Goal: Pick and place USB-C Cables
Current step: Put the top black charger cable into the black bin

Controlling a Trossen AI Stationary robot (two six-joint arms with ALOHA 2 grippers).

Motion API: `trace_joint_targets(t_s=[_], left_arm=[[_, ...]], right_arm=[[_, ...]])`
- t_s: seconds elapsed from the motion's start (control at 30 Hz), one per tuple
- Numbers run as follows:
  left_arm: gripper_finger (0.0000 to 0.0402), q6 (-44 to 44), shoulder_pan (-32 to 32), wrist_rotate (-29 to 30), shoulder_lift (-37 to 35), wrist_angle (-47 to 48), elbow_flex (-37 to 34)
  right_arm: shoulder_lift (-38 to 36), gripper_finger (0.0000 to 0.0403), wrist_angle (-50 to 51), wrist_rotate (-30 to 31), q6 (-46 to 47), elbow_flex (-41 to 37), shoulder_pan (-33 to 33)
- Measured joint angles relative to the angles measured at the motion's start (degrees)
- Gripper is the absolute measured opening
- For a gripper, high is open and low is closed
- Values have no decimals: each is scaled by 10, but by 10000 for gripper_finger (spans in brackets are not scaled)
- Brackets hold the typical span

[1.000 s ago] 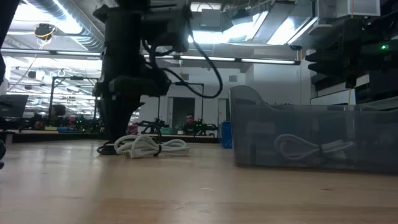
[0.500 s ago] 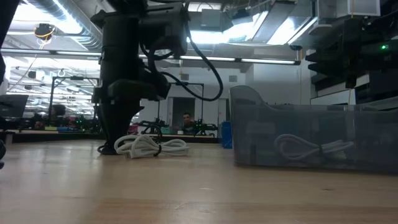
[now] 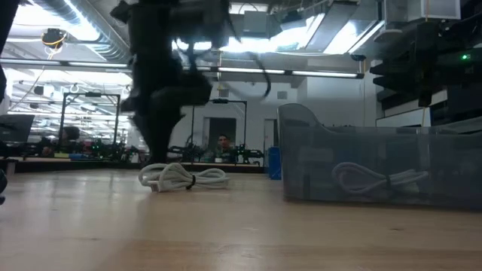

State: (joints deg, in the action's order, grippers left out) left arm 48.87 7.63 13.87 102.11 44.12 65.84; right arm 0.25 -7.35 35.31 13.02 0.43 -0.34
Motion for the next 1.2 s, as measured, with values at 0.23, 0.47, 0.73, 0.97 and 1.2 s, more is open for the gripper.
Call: trace_joint_targets(t_s=[0.23, 0.47, 0.73, 0.97, 1.2], left_arm=[[2, -139, 8, 96, -30, -112, 48], [1, -503, 8, -9, 2, -385, 51], [0, -546, -12, -144, 62, -425, 101], [7, -522, -12, -205, 103, -397, 146], [52, -501, -12, -205, 102, -399, 148]], right_arm=[[0, 177, 0, 0, 0, 0, 0], [0, 177, -1, 1, 0, 0, 0], [0, 177, -1, 1, 0, 0, 0], [0, 177, 0, 1, -1, 0, 0], [0, 177, 0, 0, -1, 0, 0]])
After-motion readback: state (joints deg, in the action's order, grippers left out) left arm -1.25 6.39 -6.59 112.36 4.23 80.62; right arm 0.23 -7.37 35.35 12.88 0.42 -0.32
